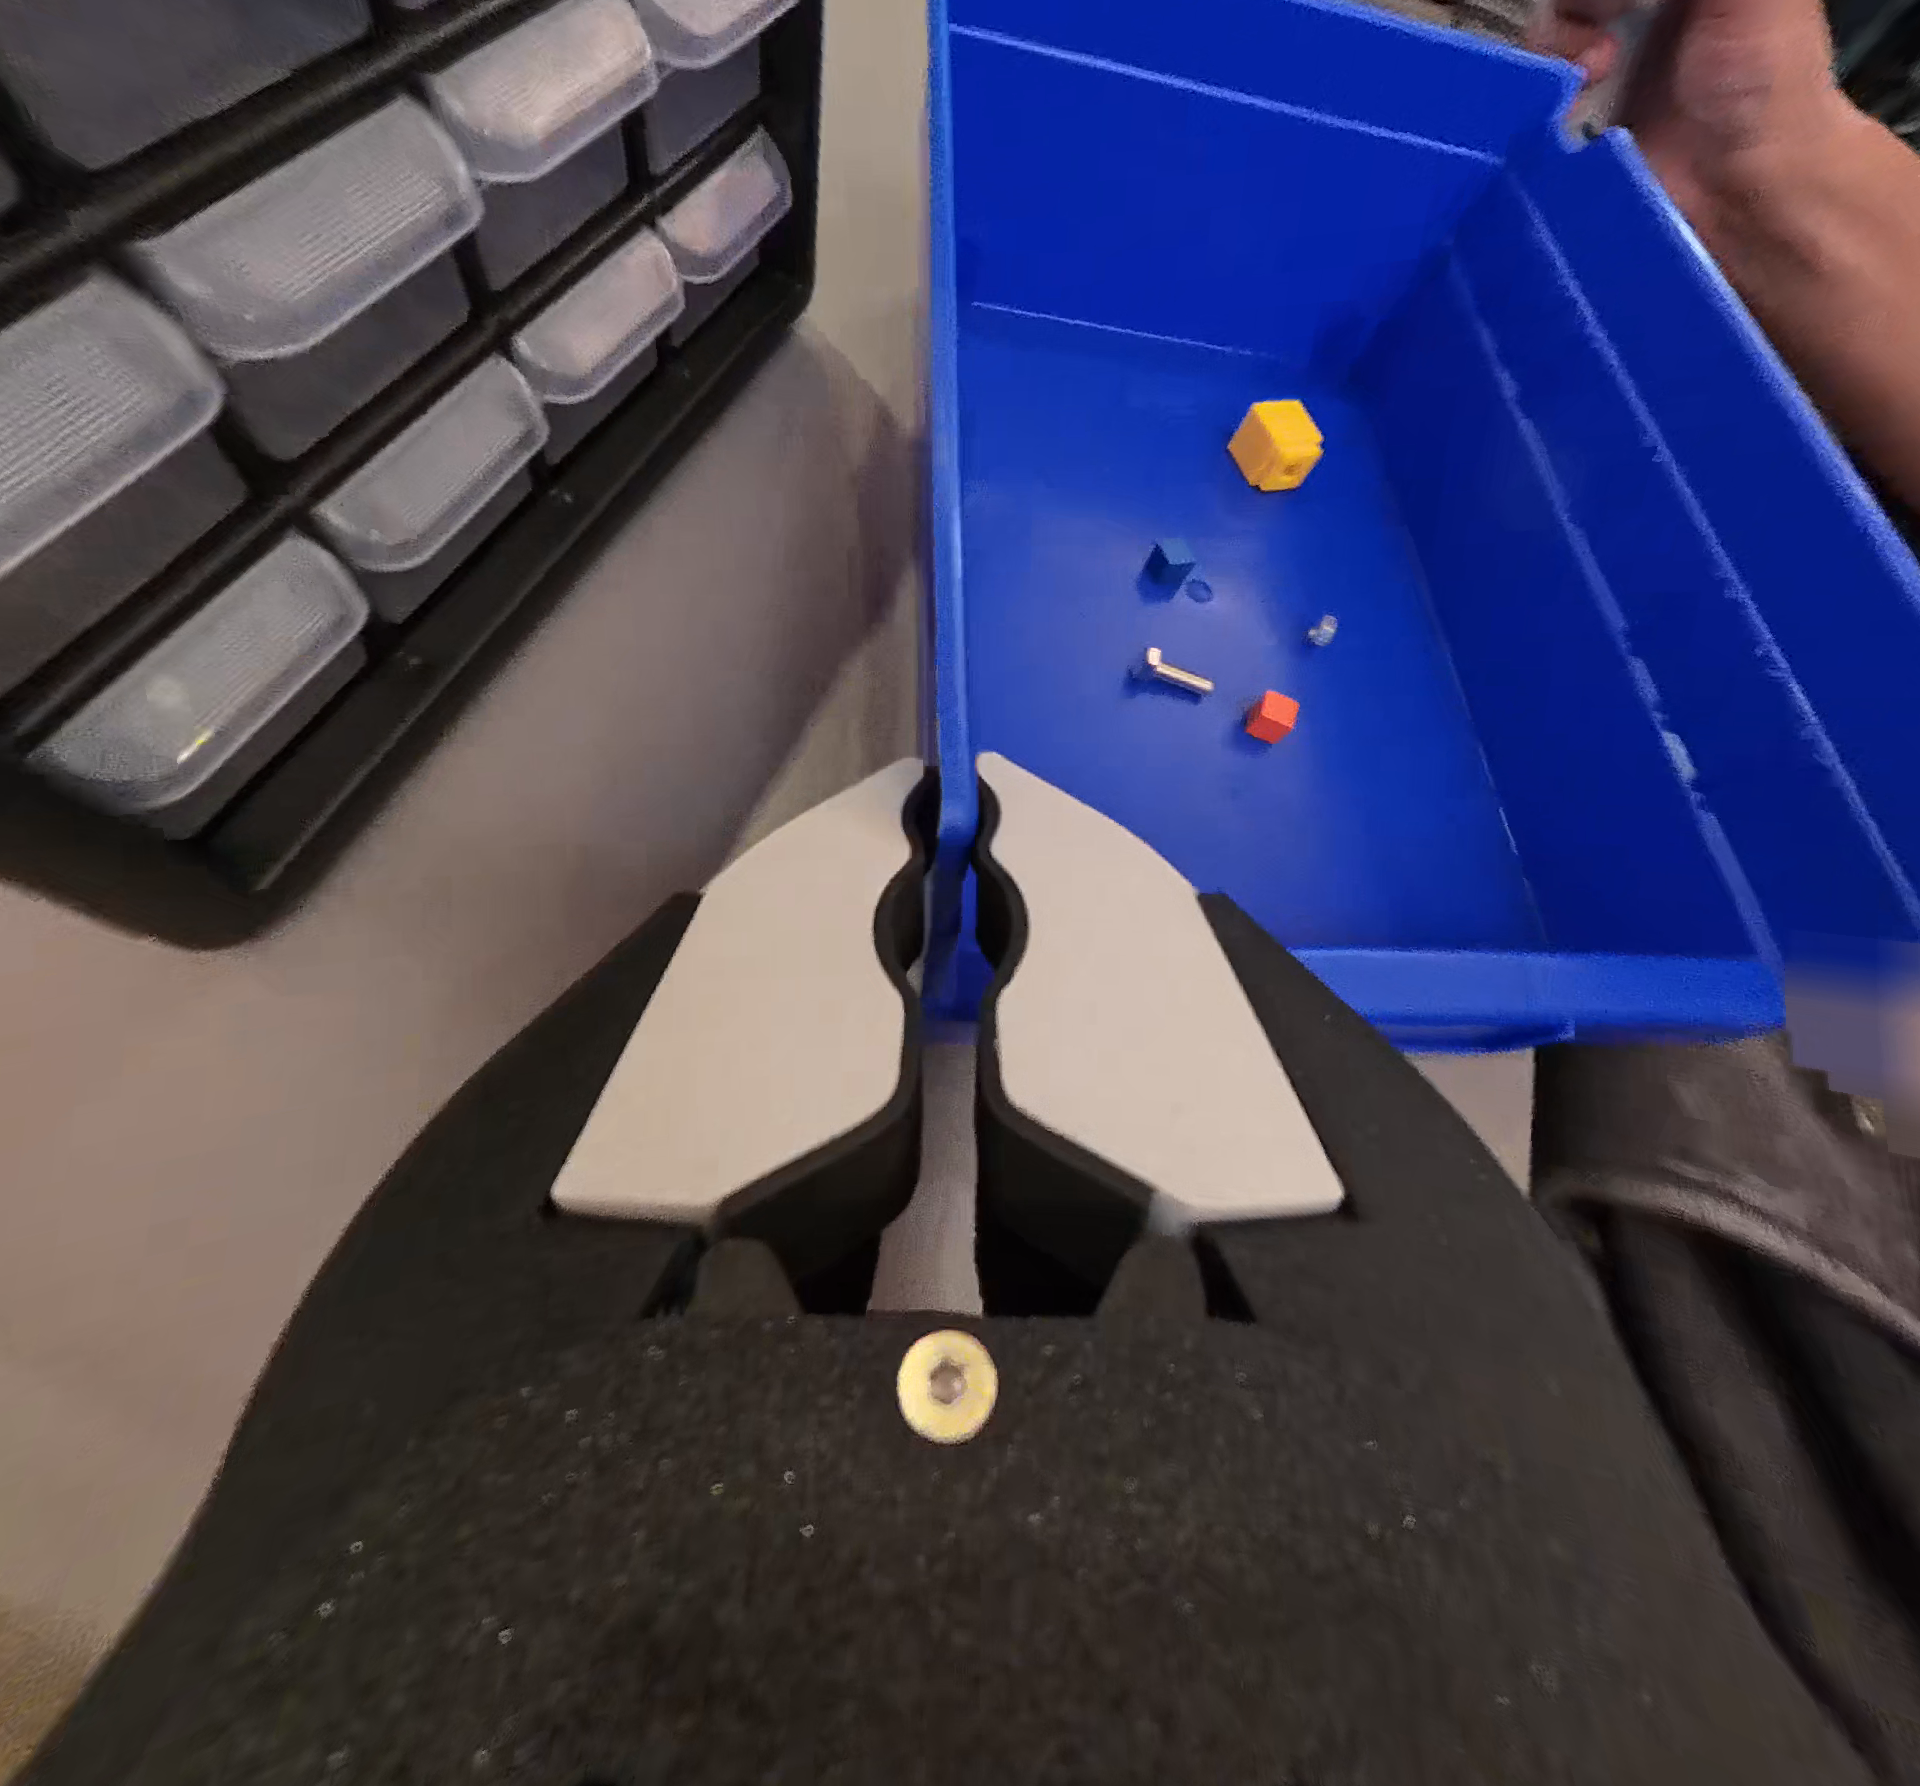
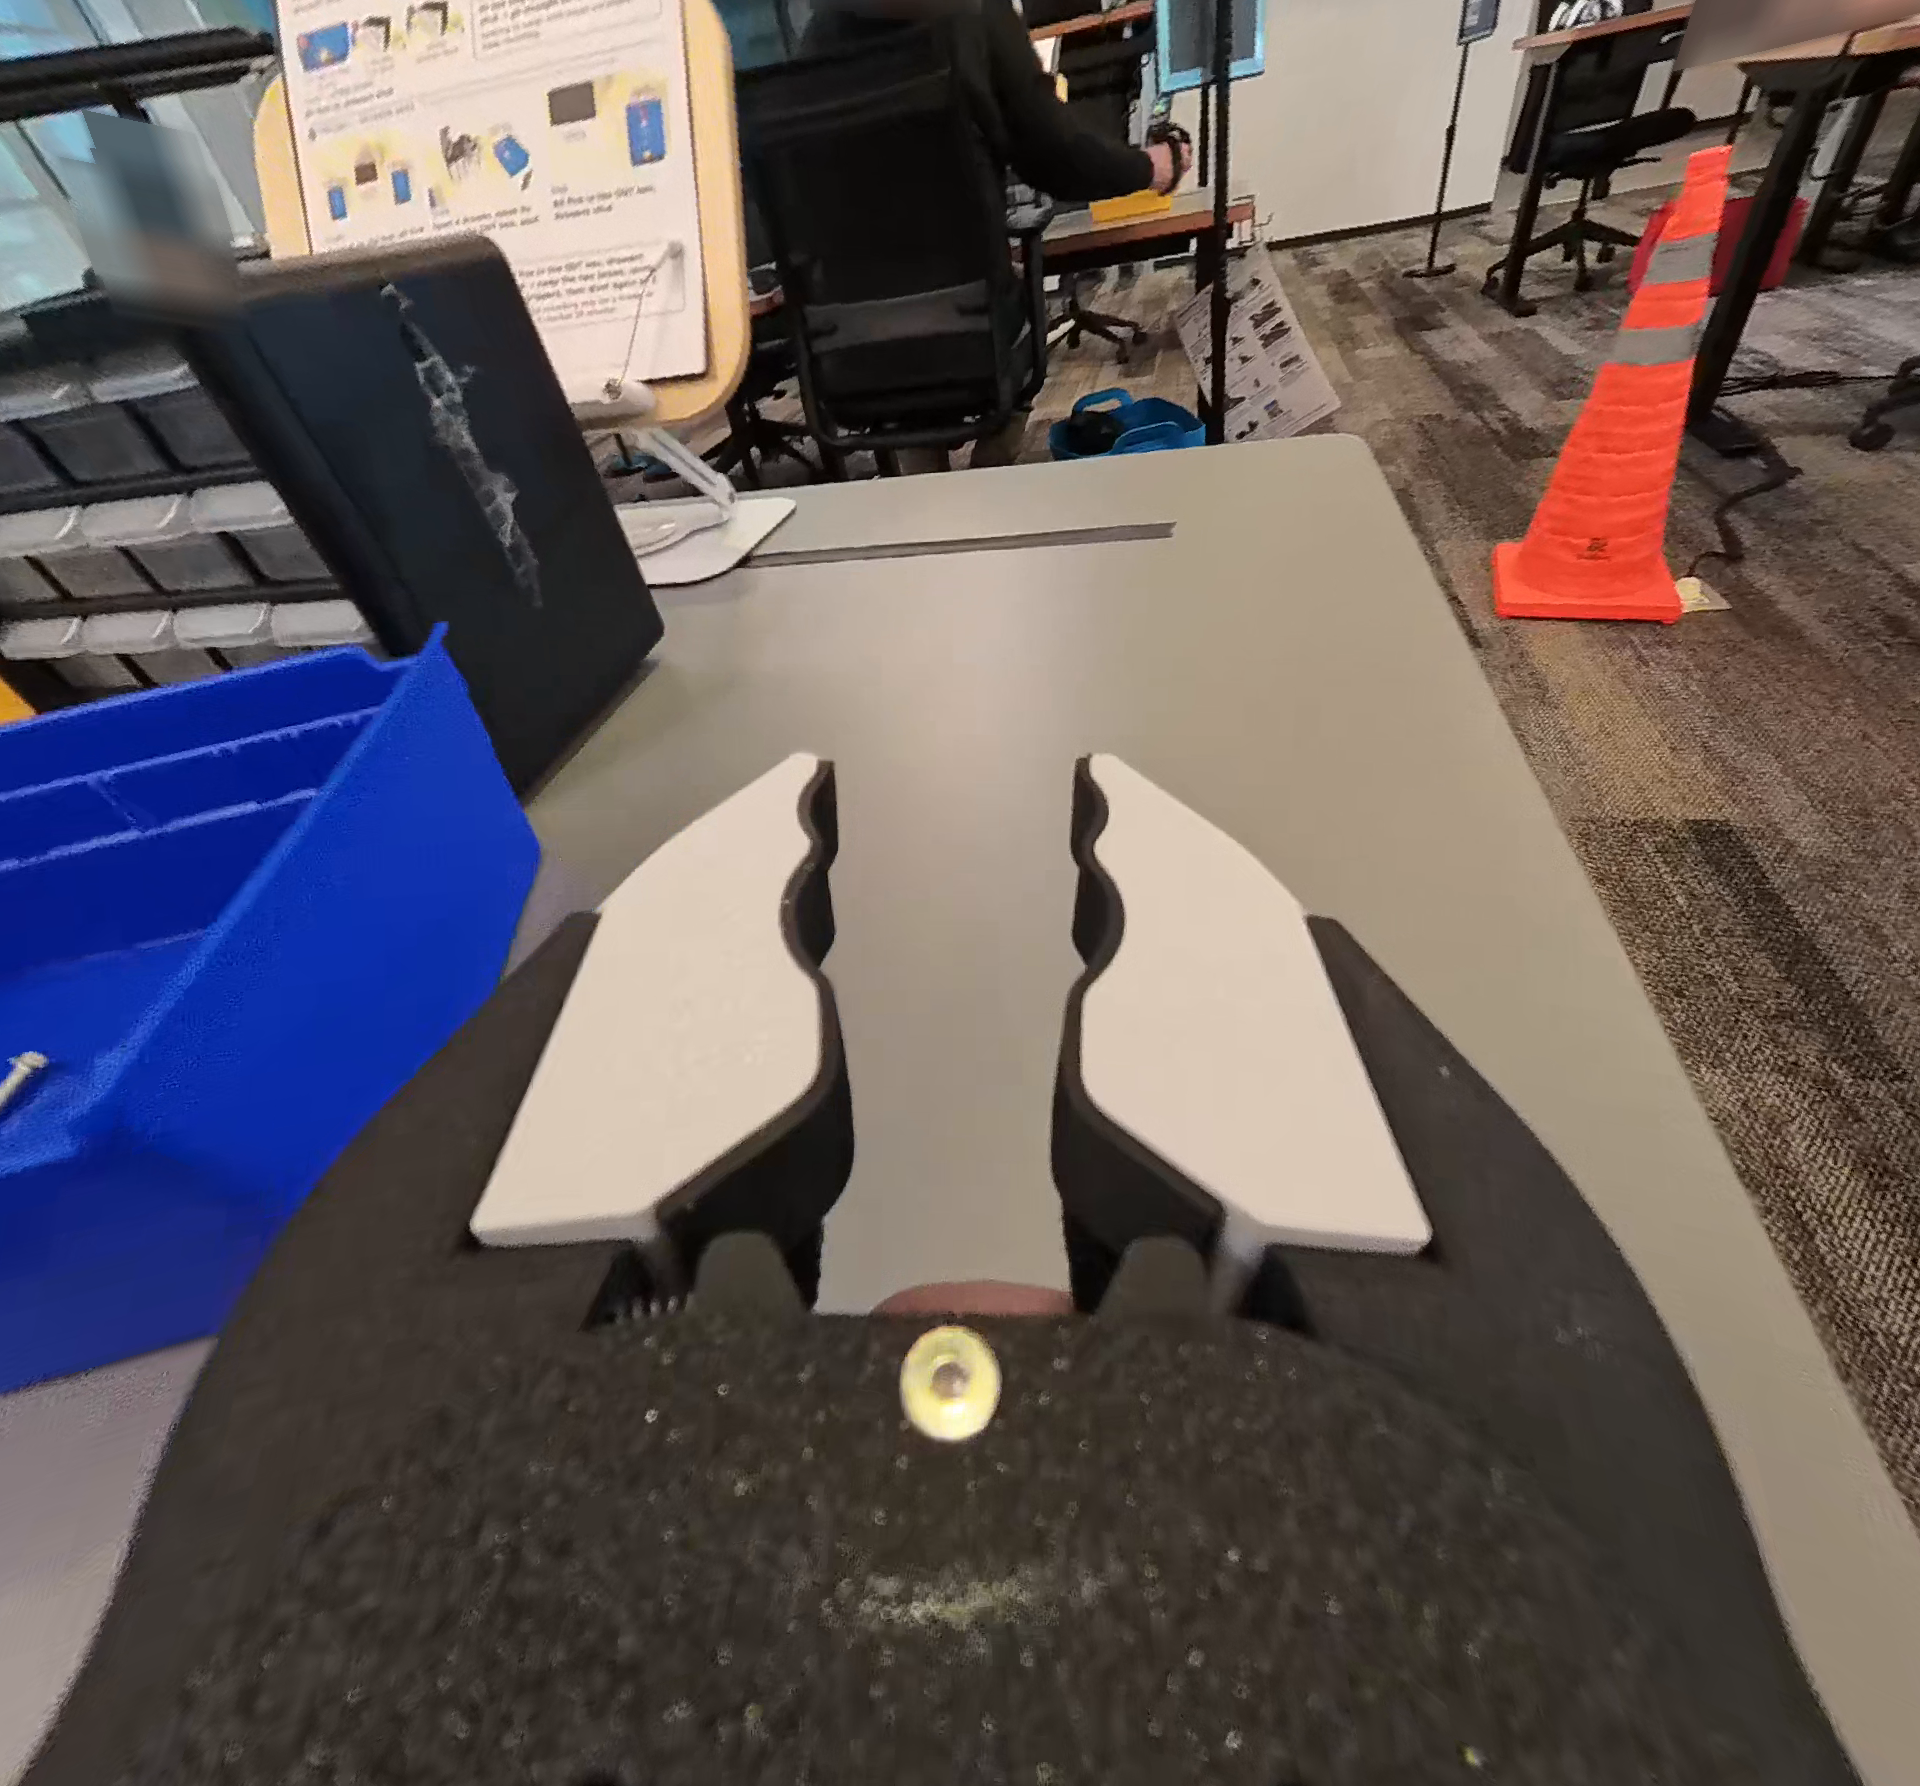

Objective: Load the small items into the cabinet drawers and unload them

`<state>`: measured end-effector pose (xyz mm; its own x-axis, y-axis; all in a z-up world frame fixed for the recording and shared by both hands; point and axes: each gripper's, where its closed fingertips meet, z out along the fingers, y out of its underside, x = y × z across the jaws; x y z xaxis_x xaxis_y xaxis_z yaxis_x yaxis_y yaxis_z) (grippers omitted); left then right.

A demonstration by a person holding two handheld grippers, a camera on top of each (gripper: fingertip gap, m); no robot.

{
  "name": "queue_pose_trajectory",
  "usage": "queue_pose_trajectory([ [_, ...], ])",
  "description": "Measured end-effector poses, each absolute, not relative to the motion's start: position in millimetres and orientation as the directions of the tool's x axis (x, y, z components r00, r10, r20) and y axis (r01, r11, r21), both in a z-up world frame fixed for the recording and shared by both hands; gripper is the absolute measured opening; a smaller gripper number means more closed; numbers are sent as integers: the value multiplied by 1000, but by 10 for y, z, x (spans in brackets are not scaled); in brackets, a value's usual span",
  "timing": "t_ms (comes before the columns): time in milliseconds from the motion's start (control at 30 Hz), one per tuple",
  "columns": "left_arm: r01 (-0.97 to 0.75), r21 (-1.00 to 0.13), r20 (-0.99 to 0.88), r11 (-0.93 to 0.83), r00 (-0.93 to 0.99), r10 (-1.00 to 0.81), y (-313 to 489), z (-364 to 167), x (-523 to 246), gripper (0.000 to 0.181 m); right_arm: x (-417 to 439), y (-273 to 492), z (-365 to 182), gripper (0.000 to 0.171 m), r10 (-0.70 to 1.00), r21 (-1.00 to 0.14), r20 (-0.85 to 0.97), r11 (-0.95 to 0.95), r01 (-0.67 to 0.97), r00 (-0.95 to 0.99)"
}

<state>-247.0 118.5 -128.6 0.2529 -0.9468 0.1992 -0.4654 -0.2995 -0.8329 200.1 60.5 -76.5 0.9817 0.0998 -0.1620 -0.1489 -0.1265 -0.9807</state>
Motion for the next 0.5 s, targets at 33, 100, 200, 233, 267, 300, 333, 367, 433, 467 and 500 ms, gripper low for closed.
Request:
queue_pose_trajectory([
  [33, -459, -832, 220, -310, 240, -946, 1189, -1251, -2577, 6, 1964, 612, -780, 43, 109, -981, -153, -133, -138, 982],
  [100, -399, -857, 257, -326, 217, -942, 1165, -1052, -2820, 23, 1905, 623, -811, 43, 124, -982, -141, -146, -122, 982],
  [200, -246, -923, 218, -297, 302, -928, 1177, -639, -3351, 34, 1838, 630, -848, 43, 138, -982, -113, -167, -89, 984],
  [233, -199, -938, 190, -283, 387, -902, 1224, -534, -3598, 41, 1820, 631, -852, 43, 140, -982, -105, -169, -81, 985],
  [267, -164, -947, 164, -275, 487, -858, 1284, -467, -3884, 50, 1794, 630, -848, 43, 144, -983, -100, -170, -75, 984],
  [300, -144, -951, 138, -273, 592, -794, 1352, -440, -4208, 59, 1759, 628, -834, 43, 151, -983, -94, -169, -68, 984],
  [333, -134, -949, 111, -286, 707, -698, 1443, -457, -4579, 66, 1716, 623, -809, 43, 158, -985, -80, -164, -54, 984],
  [367, -135, -942, 74, -308, 811, -581, 1531, -509, -4976, 70, 1665, 617, -776, 43, 164, -987, -58, -157, -32, 985],
  [433, -143, -925, -4, -351, 929, -369, 1630, -634, -5682, 79, 1552, 604, -705, 43, 166, -990, 11, -136, 34, 986],
  [467, -133, -922, -20, -363, 954, -299, 1658, -687, -5931, 79, 1499, 596, -664, 43, 156, -990, 44, -122, 63, 987],
  [500, -116, -921, -17, -372, 966, -259, 1689, -737, -6095, 80, 1449, 585, -617, 43, 139, -990, 69, -110, 85, 988],
])
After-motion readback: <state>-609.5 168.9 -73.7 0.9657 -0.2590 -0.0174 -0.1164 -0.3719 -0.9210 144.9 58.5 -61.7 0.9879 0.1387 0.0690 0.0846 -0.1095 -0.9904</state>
